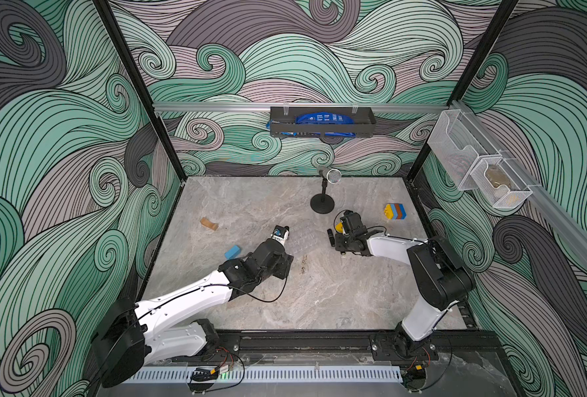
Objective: Arrange the lipsticks in the organizer
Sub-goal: Pick up the lipstick at the center of the board.
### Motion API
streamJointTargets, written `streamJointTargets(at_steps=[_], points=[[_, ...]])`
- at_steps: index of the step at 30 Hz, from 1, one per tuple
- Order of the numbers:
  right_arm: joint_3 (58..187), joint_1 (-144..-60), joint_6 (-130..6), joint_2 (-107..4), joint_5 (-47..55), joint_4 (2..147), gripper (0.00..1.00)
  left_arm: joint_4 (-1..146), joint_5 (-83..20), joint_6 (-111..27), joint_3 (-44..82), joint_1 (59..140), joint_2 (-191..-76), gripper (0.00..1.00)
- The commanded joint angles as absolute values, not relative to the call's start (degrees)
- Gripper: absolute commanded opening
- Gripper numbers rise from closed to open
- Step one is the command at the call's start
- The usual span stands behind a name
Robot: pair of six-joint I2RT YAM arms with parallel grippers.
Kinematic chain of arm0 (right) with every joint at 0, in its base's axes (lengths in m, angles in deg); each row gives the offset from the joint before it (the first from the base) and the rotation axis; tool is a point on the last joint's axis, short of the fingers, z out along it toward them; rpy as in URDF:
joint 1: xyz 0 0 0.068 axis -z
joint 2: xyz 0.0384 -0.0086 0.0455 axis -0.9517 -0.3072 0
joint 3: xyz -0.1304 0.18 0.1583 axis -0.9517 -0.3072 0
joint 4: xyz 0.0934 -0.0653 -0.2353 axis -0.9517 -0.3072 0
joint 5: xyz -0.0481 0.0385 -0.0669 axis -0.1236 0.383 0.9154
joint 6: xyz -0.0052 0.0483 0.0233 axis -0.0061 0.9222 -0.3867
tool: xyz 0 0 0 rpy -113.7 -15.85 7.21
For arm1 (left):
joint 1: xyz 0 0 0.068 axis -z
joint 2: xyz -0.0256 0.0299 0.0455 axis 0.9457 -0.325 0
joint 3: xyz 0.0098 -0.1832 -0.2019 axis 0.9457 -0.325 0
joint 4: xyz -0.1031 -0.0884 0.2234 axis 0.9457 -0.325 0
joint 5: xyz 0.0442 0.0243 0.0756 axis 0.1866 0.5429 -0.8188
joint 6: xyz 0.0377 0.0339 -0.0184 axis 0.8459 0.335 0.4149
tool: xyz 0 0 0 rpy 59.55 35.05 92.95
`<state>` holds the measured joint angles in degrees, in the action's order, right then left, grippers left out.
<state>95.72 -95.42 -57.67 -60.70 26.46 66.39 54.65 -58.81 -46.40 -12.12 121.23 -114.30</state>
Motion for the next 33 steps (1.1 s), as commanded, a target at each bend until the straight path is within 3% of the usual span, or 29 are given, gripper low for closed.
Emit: streamJointTargets(at_steps=[1,6,11,16,21,28,33], points=[[94.99,-97.30,-57.08,-52.74,28.07,62.96,0.22,50.20,-62.99,-44.36,-10.79,121.22,-109.31,0.61],[92.16,-103.14,-51.67,-42.84,24.49,63.47,0.21,54.91,-59.18,-45.31,-15.83,120.83,-104.08,0.66],[90.26,-114.19,-41.01,-36.02,22.44,71.48,0.20,65.16,-43.12,-52.68,-19.10,120.80,-110.46,0.66],[84.24,-118.56,-33.20,-30.98,21.04,83.99,0.18,73.30,-33.64,-55.39,-19.47,120.82,-111.15,0.67],[83.27,-122.80,-30.37,-29.53,23.26,85.70,0.17,80.55,-28.07,-58.60,-22.26,120.82,-112.11,0.67],[82.91,-125.35,-29.20,-28.60,24.75,85.46,0.17,83.96,-30.04,-59.03,-23.10,120.78,-112.38,0.61],[82.67,-126.38,-27.89,-29.13,25.08,86.36,0.17,83.05,-26.19,-58.88,-21.32,120.78,-115.03,0.49]])
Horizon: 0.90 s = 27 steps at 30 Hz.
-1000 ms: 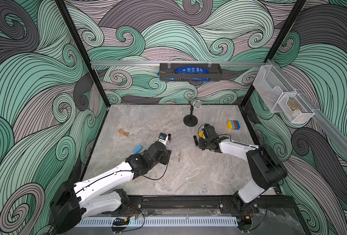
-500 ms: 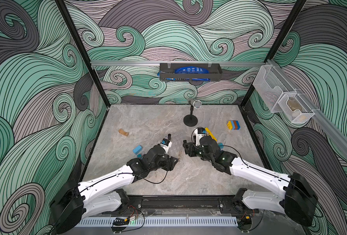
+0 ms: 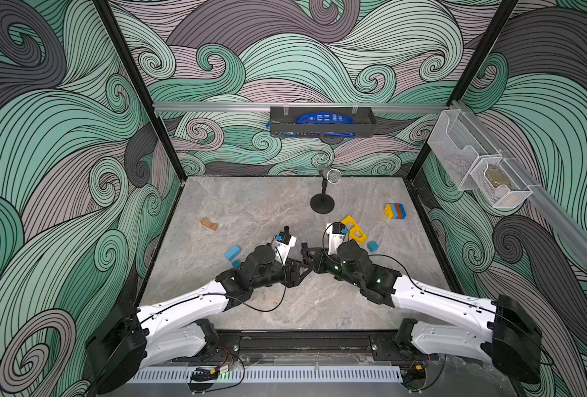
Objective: Arrange the lipsticks in the organizer
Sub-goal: Pick up the lipstick at the center of the board.
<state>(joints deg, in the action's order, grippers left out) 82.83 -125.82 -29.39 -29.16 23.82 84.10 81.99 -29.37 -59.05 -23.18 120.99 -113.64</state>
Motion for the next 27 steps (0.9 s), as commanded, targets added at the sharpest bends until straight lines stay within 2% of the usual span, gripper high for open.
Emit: streamJointTargets(at_steps=[1,7,9,14,17,21,24,27], points=[[82.76,-126.54,-27.62,-29.28,25.07,86.44,0.17,82.95,-25.79,-58.85,-21.15,120.78,-115.36,0.46],[82.58,-127.34,-26.83,-29.91,24.78,87.18,0.17,82.41,-27.96,-58.68,-21.35,120.70,-114.39,0.30],[82.62,-127.49,-26.87,-30.16,24.79,87.26,0.18,82.81,-28.83,-58.18,-21.60,120.69,-113.70,0.29],[82.48,-127.87,-26.30,-30.92,24.39,88.43,0.18,83.14,-30.73,-57.47,-21.92,120.61,-113.16,0.35],[82.51,-127.86,-26.09,-31.34,24.36,88.87,0.18,83.31,-31.42,-57.44,-22.09,120.47,-113.11,0.30],[82.67,-127.92,-26.11,-31.55,24.16,89.17,0.21,83.23,-31.67,-57.11,-22.37,120.22,-113.00,0.19],[82.96,-127.80,-26.59,-31.66,24.70,89.19,0.28,83.03,-31.79,-56.28,-23.03,119.60,-112.80,0.12],[84.12,-127.09,-27.37,-30.96,25.60,86.88,0.44,84.08,-31.84,-55.01,-24.51,118.05,-112.48,0.06]])
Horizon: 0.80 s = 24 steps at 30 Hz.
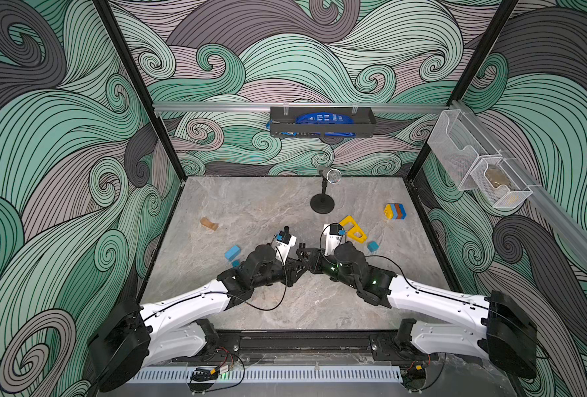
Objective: Arrange the lipsticks in the organizer
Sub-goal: Pick up the lipstick at the center of the board.
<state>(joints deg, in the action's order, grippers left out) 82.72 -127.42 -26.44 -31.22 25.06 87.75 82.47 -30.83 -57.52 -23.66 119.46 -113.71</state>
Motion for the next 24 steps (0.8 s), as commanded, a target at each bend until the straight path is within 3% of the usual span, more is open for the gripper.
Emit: streamJointTargets(at_steps=[1,11,17,24], points=[[84.82,-126.43,-28.05,-30.51,25.17,85.52,0.47,84.81,-31.54,-54.44,-24.95,117.59,-112.52,0.04],[96.03,-112.21,-42.95,-30.77,3.61,67.84,0.51,89.69,-25.17,-49.41,-25.47,114.72,-114.34,0.00],[99.66,-111.88,-45.70,-34.00,-5.18,64.16,0.51,88.70,-19.49,-47.84,-23.52,114.72,-115.90,0.00],[102.97,-112.99,-46.98,-37.80,-6.04,60.14,0.46,89.98,-16.91,-47.11,-23.60,114.72,-115.70,0.00]])
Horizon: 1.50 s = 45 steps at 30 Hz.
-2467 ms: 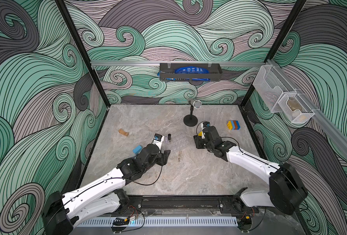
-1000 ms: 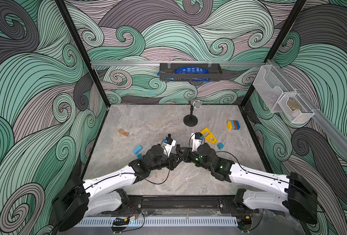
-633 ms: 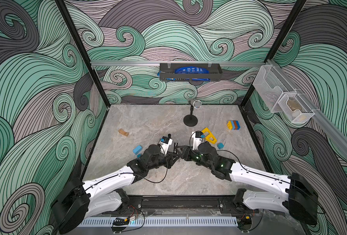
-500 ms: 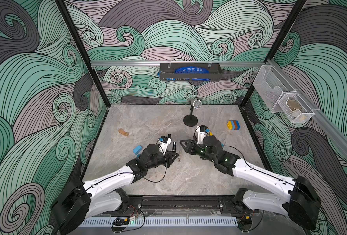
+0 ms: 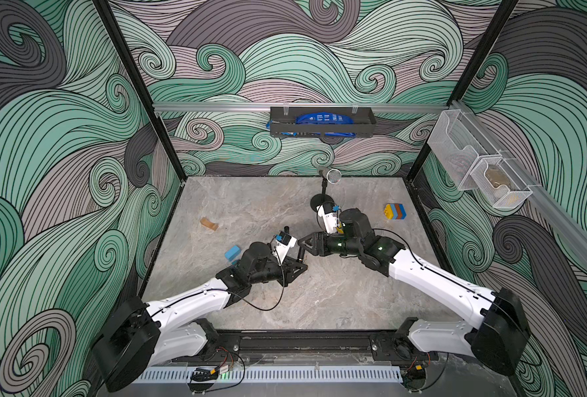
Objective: Arrange the lipsticks in the organizer
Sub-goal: Pick up the lipstick at the center of the board.
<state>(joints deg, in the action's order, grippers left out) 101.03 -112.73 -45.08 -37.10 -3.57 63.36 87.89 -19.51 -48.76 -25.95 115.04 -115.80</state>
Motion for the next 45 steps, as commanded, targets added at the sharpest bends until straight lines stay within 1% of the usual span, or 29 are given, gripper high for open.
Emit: streamJointTargets(at_steps=[1,3,8,13,19,23,25,26,27,29,33,35,37,42,45], points=[[103.25,-112.96,-47.23,-38.07,-6.16,59.68,0.46,90.02,-16.91,-46.97,-23.66,114.72,-115.50,0.00],[103.12,-112.72,-47.35,-38.58,-6.57,59.29,0.46,90.09,-17.02,-46.94,-23.76,114.72,-115.46,0.00],[101.68,-110.98,-46.14,-38.99,-11.81,61.71,0.39,89.88,-17.21,-46.45,-23.72,114.72,-115.57,0.00],[100.86,-110.56,-43.96,-40.41,-16.52,64.02,0.37,89.54,-17.81,-46.37,-23.58,114.72,-115.81,0.00],[98.53,-110.18,-41.33,-40.82,-18.22,67.90,0.34,89.20,-18.51,-46.59,-23.74,114.72,-115.22,0.00],[96.93,-110.17,-38.74,-40.82,-18.35,71.50,0.27,89.08,-19.05,-47.12,-23.65,114.72,-115.05,0.00],[95.96,-110.12,-37.37,-40.56,-17.81,73.22,0.23,88.99,-19.27,-47.59,-23.48,114.72,-114.88,0.05],[95.47,-109.91,-36.80,-40.37,-17.46,74.27,0.22,88.63,-19.65,-47.91,-23.34,114.72,-114.60,0.12],[94.91,-109.34,-35.68,-40.34,-17.40,75.94,0.21,86.74,-21.11,-48.42,-22.94,114.72,-113.64,0.23],[94.22,-107.89,-34.32,-40.43,-17.35,78.39,0.20,83.43,-24.48,-48.54,-22.45,114.72,-111.44,0.33],[93.21,-102.96,-32.31,-41.25,-16.04,82.95,0.17,74.98,-37.92,-50.15,-21.91,114.64,-106.27,0.45],[92.89,-100.88,-31.06,-42.18,-14.30,85.70,0.16,71.20,-42.48,-49.93,-21.51,114.35,-104.55,0.51],[92.86,-99.93,-29.84,-43.35,-12.11,88.52,0.15,65.72,-45.82,-49.38,-19.49,113.44,-103.79,0.55],[92.62,-99.56,-28.63,-45.94,-6.59,94.01,0.15,55.86,-51.05,-48.09,-14.52,108.30,-103.99,0.55],[92.23,-100.11,-30.44,-46.18,-0.75,96.03,0.14,52.86,-54.36,-47.86,-12.94,103.94,-104.23,0.54]])
